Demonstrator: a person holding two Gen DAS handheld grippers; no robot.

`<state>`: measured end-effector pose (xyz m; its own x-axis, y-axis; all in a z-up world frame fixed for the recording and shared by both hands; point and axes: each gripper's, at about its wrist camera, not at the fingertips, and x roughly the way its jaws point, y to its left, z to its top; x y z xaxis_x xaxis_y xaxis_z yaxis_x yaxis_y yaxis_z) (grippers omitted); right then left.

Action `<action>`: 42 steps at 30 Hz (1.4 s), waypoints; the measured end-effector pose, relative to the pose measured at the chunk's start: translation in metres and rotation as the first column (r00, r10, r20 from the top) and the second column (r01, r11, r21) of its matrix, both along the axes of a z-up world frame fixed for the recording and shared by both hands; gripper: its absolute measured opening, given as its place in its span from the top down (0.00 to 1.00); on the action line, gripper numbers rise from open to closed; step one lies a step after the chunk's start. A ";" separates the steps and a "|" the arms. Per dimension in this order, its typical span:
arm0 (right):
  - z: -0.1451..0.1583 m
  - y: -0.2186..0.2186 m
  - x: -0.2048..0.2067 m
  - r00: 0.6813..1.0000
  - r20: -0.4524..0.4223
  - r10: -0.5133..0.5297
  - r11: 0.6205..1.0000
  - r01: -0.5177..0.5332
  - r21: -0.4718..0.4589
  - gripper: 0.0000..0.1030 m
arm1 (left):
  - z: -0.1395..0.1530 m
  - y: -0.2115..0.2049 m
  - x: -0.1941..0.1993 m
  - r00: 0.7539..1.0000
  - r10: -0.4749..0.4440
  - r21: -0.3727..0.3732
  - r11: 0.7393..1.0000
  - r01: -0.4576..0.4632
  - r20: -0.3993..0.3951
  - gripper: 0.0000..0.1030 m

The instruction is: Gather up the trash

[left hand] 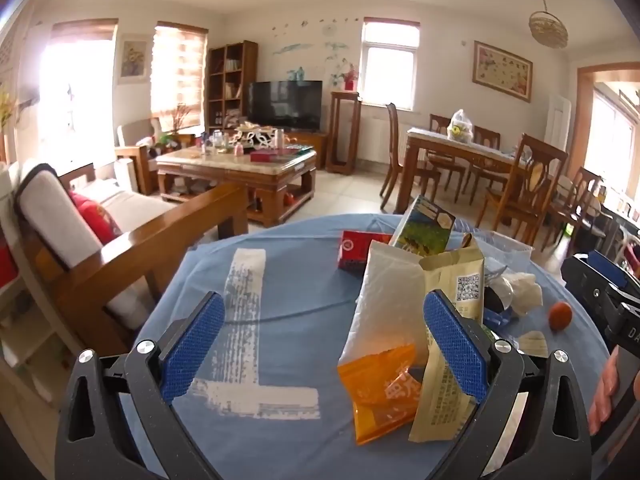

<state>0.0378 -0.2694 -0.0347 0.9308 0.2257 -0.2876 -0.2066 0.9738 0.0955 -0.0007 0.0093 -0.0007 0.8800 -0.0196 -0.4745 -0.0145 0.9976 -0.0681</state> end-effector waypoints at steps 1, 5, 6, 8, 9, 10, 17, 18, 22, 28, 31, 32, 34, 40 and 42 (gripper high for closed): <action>0.000 -0.001 0.000 1.000 0.000 0.001 1.000 -0.001 0.001 0.04 | 0.000 0.001 0.000 1.000 0.000 -0.003 1.000 0.000 -0.002 0.05; -0.001 -0.001 0.001 1.000 -0.003 -0.001 1.000 0.001 0.006 0.04 | 0.000 0.005 0.001 1.000 0.005 -0.012 1.000 -0.005 -0.003 0.05; -0.001 -0.001 0.001 1.000 -0.003 -0.001 1.000 0.001 0.007 0.04 | -0.002 0.002 0.002 1.000 0.008 -0.011 1.000 -0.008 -0.003 0.05; -0.001 -0.001 0.002 1.000 -0.005 -0.001 1.000 0.001 0.008 0.04 | -0.002 0.003 0.002 1.000 0.010 -0.012 1.000 -0.010 -0.002 0.05; -0.001 -0.001 0.001 1.000 -0.003 -0.001 1.000 0.001 0.008 0.04 | -0.002 0.003 0.002 1.000 0.010 -0.011 1.000 -0.010 -0.002 0.05; -0.001 -0.001 0.001 1.000 -0.003 0.000 1.000 0.000 0.009 0.04 | -0.002 0.003 0.002 1.000 0.009 -0.010 1.000 -0.009 -0.002 0.05; -0.002 0.000 0.001 1.000 -0.006 -0.001 1.000 0.001 0.010 0.04 | -0.004 0.006 0.005 1.000 0.005 0.000 1.000 -0.005 -0.001 0.05; -0.003 0.000 0.002 1.000 -0.008 0.000 1.000 0.000 0.011 0.04 | -0.003 0.009 0.005 1.000 0.006 -0.008 1.000 -0.006 -0.004 0.05; -0.004 -0.001 0.003 1.000 -0.010 0.002 1.000 -0.002 0.013 0.04 | -0.003 0.004 0.002 1.000 0.008 -0.009 1.000 -0.008 -0.003 0.05; -0.005 0.000 0.005 1.000 -0.012 0.005 1.000 -0.004 0.015 0.04 | -0.003 0.004 0.002 1.000 0.006 -0.006 1.000 -0.006 -0.002 0.05; -0.005 0.000 0.005 1.000 -0.012 0.004 1.000 -0.004 0.015 0.04 | -0.003 0.004 0.002 1.000 0.006 -0.005 1.000 -0.006 -0.001 0.05; -0.005 0.000 0.005 1.000 -0.013 0.005 1.000 -0.004 0.017 0.04 | -0.004 0.005 0.002 1.000 0.006 -0.005 1.000 -0.006 0.000 0.05; -0.005 0.000 0.006 1.000 -0.014 0.007 1.000 -0.006 0.017 0.04 | -0.003 0.003 0.002 1.000 0.007 -0.008 1.000 -0.007 -0.002 0.05; -0.007 0.000 0.007 1.000 -0.016 0.007 1.000 -0.007 0.021 0.04 | -0.003 0.004 0.002 1.000 0.007 -0.007 1.000 -0.007 -0.002 0.05; -0.007 0.001 0.007 1.000 -0.016 0.008 1.000 -0.007 0.021 0.04 | -0.004 0.004 0.002 1.000 0.006 -0.006 1.000 -0.006 -0.001 0.05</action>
<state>0.0448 -0.2685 -0.0415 0.9244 0.2387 -0.2975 -0.2120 0.9700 0.1193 0.0017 0.0137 -0.0045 0.8798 -0.0168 -0.4751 -0.0209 0.9970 -0.0739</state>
